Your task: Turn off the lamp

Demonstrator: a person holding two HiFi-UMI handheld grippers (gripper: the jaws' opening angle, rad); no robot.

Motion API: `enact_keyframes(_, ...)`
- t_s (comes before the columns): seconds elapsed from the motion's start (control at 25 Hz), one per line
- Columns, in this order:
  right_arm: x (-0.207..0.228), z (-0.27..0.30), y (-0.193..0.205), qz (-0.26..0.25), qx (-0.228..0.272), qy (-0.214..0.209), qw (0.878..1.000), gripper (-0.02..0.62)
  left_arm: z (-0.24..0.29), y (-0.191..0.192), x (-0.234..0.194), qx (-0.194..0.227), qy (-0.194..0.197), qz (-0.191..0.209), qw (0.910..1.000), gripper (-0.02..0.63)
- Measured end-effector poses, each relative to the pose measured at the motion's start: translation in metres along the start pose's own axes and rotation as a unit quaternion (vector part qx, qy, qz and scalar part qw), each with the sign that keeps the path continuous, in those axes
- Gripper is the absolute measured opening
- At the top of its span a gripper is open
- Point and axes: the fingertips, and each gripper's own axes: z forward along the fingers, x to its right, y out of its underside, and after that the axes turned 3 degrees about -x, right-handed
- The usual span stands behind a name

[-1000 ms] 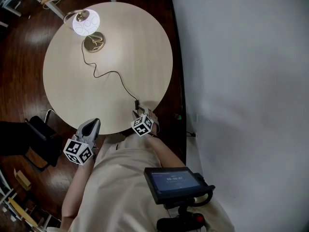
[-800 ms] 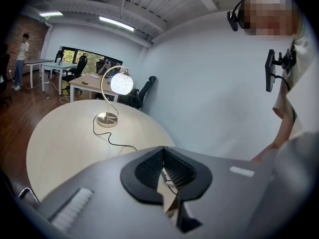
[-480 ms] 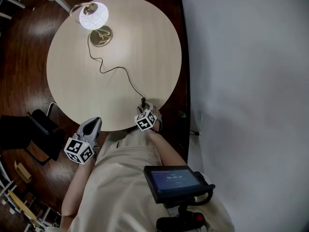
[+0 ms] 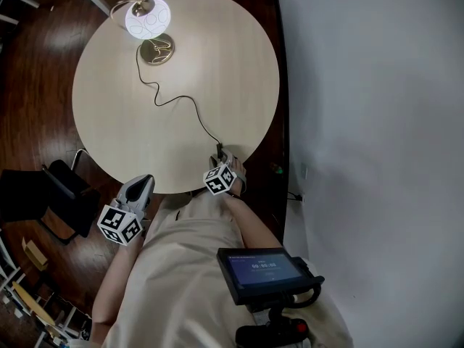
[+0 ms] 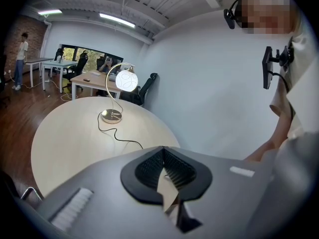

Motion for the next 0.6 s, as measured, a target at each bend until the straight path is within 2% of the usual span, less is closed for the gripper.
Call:
enact_keyframes(0.28,-0.007,0.006,0.001,-0.039,-0.015,0.032,0.999,0.186,-0.006,0.005,-0.007,-0.005,0.0,-0.001,1.0,0.002)
enact_keyframes(0.44,-0.001,0.009,0.0,-0.051,-0.019,0.066,0.996,0.133,-0.009,0.008,-0.011,-0.007,-0.001,-0.002,1.0,0.002)
enact_keyframes(0.6,0.001,0.013,-0.003,-0.048,-0.021,0.085,0.995,0.132,-0.013,0.01,-0.016,-0.009,-0.003,-0.005,0.9999,0.002)
